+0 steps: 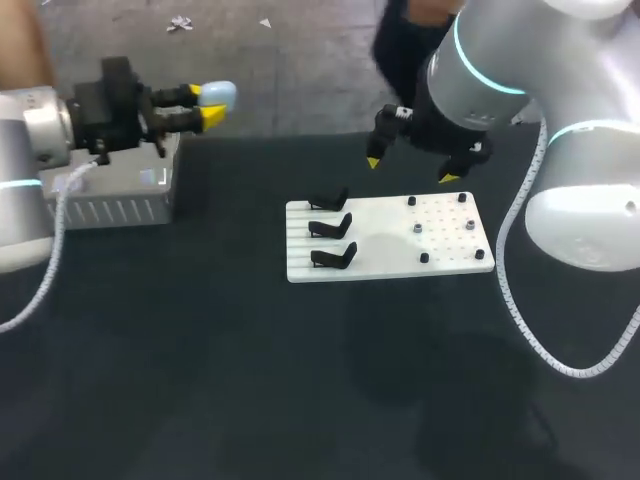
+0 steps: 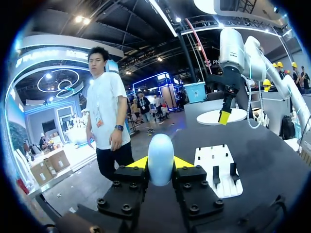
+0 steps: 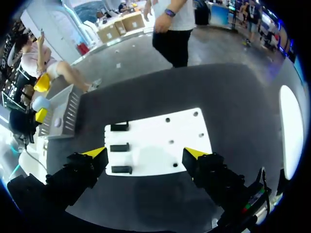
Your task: Pick up each earbud case from the left stands, insert the matching earbuds, close the lid, and place the case in the box.
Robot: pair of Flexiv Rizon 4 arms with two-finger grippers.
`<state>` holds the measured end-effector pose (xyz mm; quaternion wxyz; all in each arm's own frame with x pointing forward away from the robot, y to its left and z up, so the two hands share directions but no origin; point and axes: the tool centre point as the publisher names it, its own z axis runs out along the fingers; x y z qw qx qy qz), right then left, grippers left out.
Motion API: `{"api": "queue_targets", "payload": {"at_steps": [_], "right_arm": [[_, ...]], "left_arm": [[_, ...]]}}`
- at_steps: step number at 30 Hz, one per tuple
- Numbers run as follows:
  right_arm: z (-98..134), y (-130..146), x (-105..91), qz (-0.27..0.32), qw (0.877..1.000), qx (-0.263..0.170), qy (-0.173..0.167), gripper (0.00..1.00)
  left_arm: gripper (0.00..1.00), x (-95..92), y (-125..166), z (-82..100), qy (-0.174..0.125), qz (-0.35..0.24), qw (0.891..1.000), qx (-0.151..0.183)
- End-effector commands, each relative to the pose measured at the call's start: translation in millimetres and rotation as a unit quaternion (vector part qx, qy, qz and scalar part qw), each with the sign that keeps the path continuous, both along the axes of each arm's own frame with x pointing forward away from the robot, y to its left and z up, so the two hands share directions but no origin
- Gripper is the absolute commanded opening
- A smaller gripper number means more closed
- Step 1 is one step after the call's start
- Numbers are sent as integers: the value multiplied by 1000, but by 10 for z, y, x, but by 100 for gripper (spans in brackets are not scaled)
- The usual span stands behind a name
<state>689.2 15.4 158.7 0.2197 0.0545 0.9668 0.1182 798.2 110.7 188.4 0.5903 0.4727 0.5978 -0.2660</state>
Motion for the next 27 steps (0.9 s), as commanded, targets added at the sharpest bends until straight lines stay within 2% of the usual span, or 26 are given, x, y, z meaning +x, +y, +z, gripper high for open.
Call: {"api": "queue_targets", "payload": {"at_steps": [1,4,8,10,11,14,22,23,24,25,26,27], "right_arm": [[-15,97,66,1,1000,-6,8,100],[-14,146,95,0,1000,-7,12,100],[-1,191,121,-1,1000,-8,8,100],[-4,206,131,-2,1000,-7,7,100],[-14,215,136,-4,1000,-8,9,100],[-36,245,147,-4,1000,-12,15,100],[-55,319,168,0,999,-18,28,100],[-58,325,174,0,999,-19,29,100],[-59,328,177,1,999,-19,30,100],[-58,331,179,1,999,-19,30,100],[-58,331,179,2,999,-19,30,100],[-58,332,180,2,999,-19,29,100]], "left_arm": [[0,-120,556,72,-20,82,996,0],[0,-51,787,-28,-10,103,995,7],[0,37,1007,-262,7,126,992,17],[0,98,1094,-398,18,132,991,10],[0,129,1137,-469,31,143,989,15],[0,224,1252,-658,42,156,987,13],[0,395,1405,-1074,98,171,980,23],[8,415,1423,-1139,106,173,979,19],[25,425,1424,-1161,107,171,979,19],[35,426,1415,-1164,107,171,979,17],[41,430,1410,-1173,107,171,979,16],[52,436,1411,-1197,114,173,978,17]]}}
